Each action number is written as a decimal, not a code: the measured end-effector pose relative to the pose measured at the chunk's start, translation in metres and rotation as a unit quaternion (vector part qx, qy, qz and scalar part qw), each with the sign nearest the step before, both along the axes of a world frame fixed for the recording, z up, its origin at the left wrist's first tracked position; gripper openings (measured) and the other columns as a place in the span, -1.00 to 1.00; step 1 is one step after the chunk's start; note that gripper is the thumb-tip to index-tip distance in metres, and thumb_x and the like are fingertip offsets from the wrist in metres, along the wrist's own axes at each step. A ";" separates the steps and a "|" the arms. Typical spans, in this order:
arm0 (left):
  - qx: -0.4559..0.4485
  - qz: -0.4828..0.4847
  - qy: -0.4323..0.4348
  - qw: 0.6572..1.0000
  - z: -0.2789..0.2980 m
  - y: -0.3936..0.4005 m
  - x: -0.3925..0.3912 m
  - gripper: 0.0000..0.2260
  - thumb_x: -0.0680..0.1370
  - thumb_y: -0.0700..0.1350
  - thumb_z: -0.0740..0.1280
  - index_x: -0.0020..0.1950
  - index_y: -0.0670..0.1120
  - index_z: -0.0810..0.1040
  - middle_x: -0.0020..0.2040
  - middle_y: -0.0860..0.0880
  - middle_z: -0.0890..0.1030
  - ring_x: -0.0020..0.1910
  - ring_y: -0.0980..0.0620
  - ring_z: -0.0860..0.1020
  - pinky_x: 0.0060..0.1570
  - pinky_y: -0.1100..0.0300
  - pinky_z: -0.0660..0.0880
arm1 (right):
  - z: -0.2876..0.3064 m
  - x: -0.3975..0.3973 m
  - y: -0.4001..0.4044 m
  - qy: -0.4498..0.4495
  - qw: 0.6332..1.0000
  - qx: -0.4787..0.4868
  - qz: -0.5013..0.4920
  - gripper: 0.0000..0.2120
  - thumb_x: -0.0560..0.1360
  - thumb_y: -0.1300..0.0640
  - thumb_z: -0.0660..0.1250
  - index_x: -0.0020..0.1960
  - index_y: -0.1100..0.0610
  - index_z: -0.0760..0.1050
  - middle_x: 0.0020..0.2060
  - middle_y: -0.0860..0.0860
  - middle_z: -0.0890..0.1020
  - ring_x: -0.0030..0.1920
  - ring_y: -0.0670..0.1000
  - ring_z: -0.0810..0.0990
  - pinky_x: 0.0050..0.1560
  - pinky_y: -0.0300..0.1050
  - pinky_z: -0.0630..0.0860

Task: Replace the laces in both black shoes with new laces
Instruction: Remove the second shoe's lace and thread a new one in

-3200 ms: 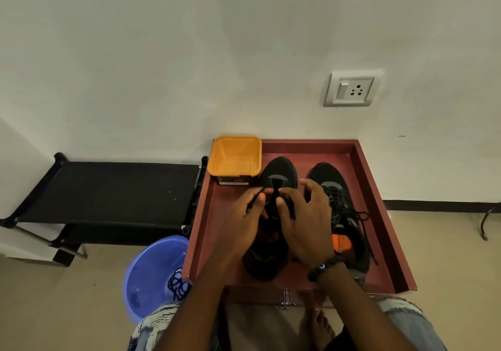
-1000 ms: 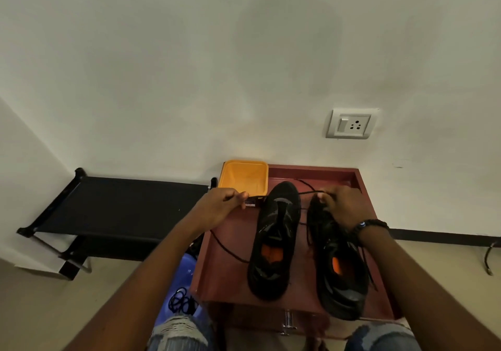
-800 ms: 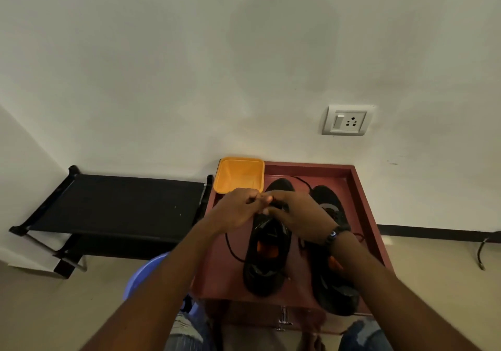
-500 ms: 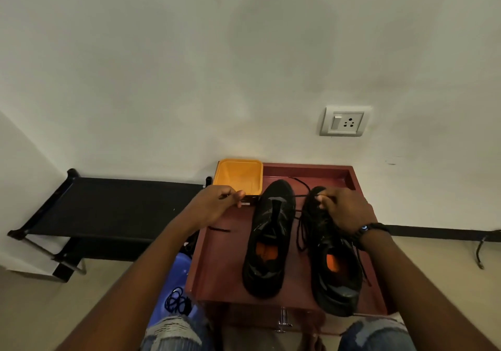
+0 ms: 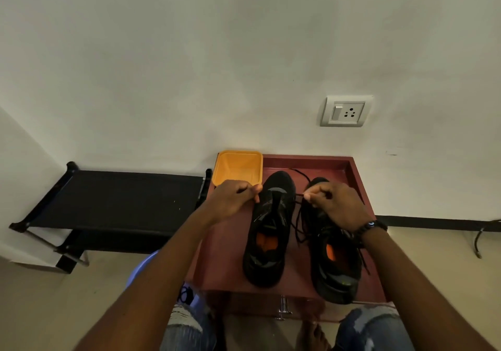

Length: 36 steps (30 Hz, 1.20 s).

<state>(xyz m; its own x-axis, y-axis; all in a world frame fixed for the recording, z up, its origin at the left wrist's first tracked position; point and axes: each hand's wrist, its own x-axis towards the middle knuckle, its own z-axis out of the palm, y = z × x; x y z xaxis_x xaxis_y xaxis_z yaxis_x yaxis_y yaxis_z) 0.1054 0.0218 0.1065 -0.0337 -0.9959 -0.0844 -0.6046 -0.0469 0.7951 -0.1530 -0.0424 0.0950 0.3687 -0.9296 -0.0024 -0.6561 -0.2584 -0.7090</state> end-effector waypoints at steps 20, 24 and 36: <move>-0.047 0.084 -0.173 0.980 -0.081 0.009 -0.066 -0.75 0.55 -0.09 0.36 0.21 0.07 0.47 0.20 0.07 0.41 0.15 0.11 0.38 0.03 0.28 0.30 | -0.073 0.025 0.036 -0.200 0.966 0.116 -0.115 -0.80 0.61 0.27 0.24 0.05 0.08 0.62 -0.22 0.03 0.70 -0.31 -0.12 0.67 -0.27 -0.29 0.59; -0.071 0.116 -0.173 0.976 -0.093 0.015 -0.069 -0.80 0.61 -0.03 0.28 0.22 0.03 0.57 0.24 0.03 0.41 0.17 0.04 0.40 0.04 0.28 0.27 | -0.078 0.029 0.035 -0.177 0.976 0.067 -0.111 -0.92 0.50 0.12 0.47 -0.01 0.05 0.66 -0.21 -0.10 0.71 -0.19 -0.21 0.68 -0.15 -0.37 0.57; -0.043 0.235 0.040 0.970 -0.103 0.007 -0.081 -0.90 0.48 -0.03 0.49 -0.08 0.07 0.60 0.01 0.16 0.40 0.14 0.05 0.51 0.16 0.15 0.49 | -0.081 0.033 0.036 -0.118 0.988 0.047 -0.083 -0.88 0.51 0.12 0.44 0.02 -0.03 0.69 -0.13 -0.25 0.67 -0.05 -0.32 0.61 0.00 -0.48 0.47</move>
